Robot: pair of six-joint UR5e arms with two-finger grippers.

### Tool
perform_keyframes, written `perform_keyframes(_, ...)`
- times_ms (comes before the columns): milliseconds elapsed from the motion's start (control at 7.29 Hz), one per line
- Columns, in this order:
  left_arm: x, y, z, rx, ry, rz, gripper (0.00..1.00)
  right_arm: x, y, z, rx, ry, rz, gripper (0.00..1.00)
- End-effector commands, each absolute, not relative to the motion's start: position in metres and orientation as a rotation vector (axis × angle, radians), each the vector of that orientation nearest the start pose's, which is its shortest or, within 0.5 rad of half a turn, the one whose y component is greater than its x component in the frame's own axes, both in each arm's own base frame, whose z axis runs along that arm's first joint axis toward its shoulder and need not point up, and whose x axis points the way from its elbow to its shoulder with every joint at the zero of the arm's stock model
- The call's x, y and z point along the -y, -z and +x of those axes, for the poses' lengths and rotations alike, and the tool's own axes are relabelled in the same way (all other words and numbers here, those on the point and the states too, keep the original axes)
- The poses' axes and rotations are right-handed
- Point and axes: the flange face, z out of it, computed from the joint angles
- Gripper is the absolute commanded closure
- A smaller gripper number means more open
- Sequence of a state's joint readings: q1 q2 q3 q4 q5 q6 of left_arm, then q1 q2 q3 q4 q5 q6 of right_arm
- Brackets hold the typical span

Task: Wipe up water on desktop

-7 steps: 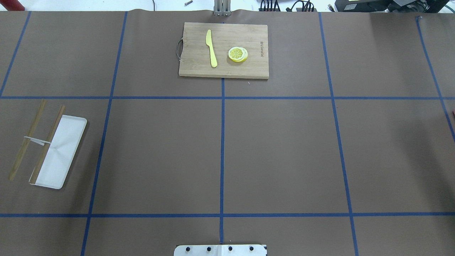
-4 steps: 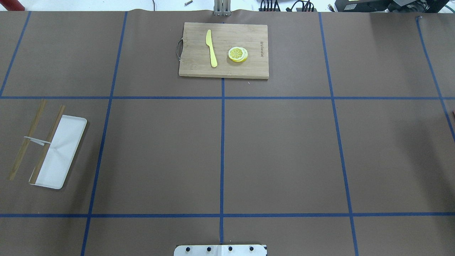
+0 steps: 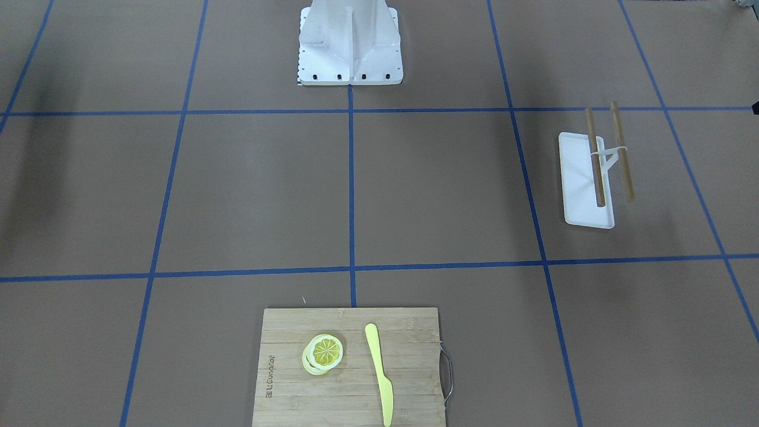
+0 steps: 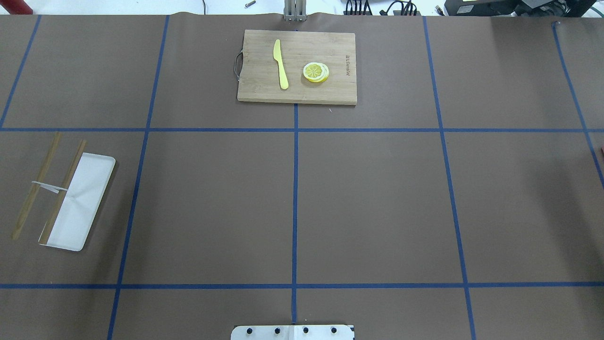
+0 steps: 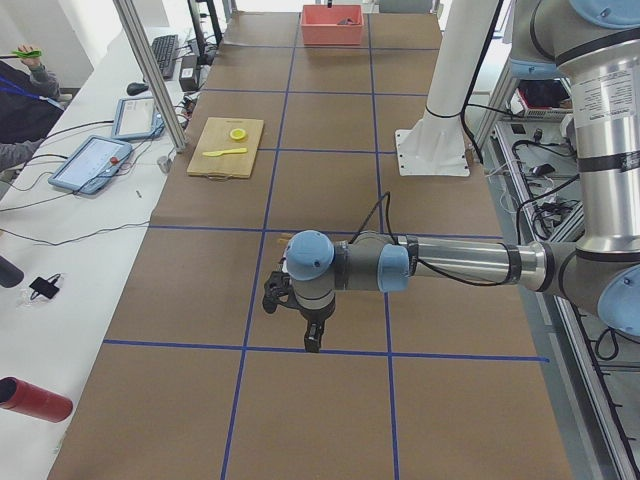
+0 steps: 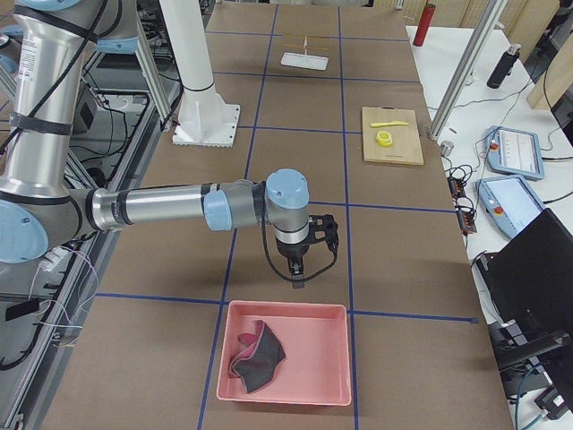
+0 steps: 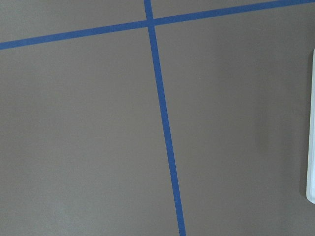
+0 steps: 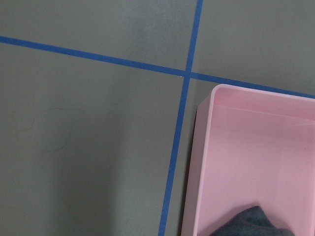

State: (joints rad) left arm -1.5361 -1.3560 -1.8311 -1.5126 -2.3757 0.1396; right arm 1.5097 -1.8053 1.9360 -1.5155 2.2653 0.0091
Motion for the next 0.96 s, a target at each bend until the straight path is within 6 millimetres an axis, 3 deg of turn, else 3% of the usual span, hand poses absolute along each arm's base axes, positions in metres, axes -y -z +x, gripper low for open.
perform_keyframes(0,0.402,-0.631,-0.047,-0.804,-0.160,0.029,0.01,0.409,-0.577,0.048,0.703,0.108,0.161,0.00)
perform_keyframes(274,0.402,-0.631,-0.047,-0.804,-0.161,0.028,0.01,0.419,-0.569,0.047,0.701,0.092,0.118,0.00)
perform_keyframes(823,0.402,-0.632,-0.047,-0.804,-0.162,0.027,0.01,0.415,-0.566,0.048,0.698,0.095,0.129,0.00)
